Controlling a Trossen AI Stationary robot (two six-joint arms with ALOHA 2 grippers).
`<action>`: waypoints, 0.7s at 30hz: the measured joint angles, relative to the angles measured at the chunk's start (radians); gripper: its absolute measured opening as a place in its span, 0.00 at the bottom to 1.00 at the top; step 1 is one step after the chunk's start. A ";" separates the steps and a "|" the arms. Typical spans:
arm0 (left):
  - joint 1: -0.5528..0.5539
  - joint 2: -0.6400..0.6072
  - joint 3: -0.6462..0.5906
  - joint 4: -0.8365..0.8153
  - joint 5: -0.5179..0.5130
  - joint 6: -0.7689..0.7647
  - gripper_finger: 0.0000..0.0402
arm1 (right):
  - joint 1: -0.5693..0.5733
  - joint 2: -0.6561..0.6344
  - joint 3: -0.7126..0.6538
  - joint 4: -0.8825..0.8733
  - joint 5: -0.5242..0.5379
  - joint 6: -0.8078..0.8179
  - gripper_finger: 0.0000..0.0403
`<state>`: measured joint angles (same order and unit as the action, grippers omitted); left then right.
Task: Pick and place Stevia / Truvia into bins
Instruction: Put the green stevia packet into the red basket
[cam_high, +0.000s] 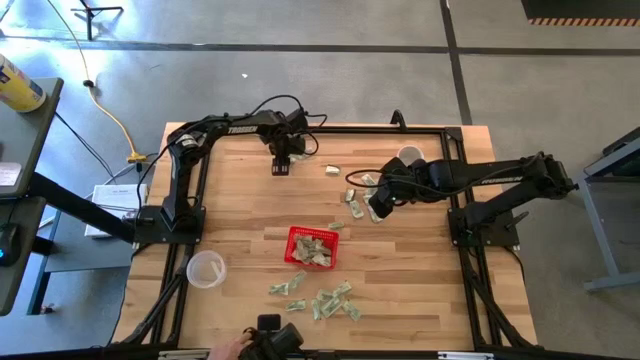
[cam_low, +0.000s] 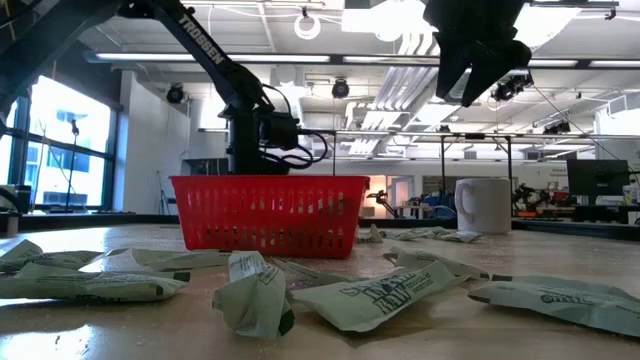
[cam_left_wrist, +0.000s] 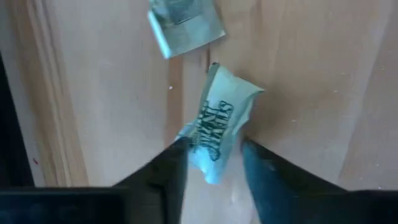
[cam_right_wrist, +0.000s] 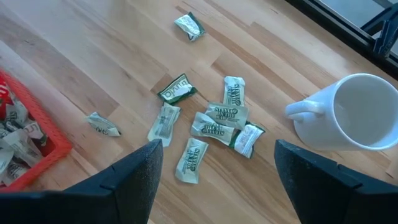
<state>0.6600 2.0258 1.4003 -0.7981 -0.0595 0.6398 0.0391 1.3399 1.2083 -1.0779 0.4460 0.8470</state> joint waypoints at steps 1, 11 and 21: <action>-0.001 0.000 0.000 0.000 -0.003 0.000 0.42 | -0.001 0.000 0.000 0.000 -0.002 0.000 0.74; -0.009 0.000 0.036 -0.060 0.107 -0.190 0.09 | -0.007 0.000 0.000 -0.002 -0.008 -0.006 0.74; -0.236 -0.172 0.061 -0.263 0.640 -0.387 0.06 | 0.009 0.000 0.000 -0.011 -0.020 -0.035 0.74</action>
<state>0.4243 1.8533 1.4616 -1.0614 0.5807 0.2533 0.0484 1.3396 1.2083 -1.0884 0.4263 0.8116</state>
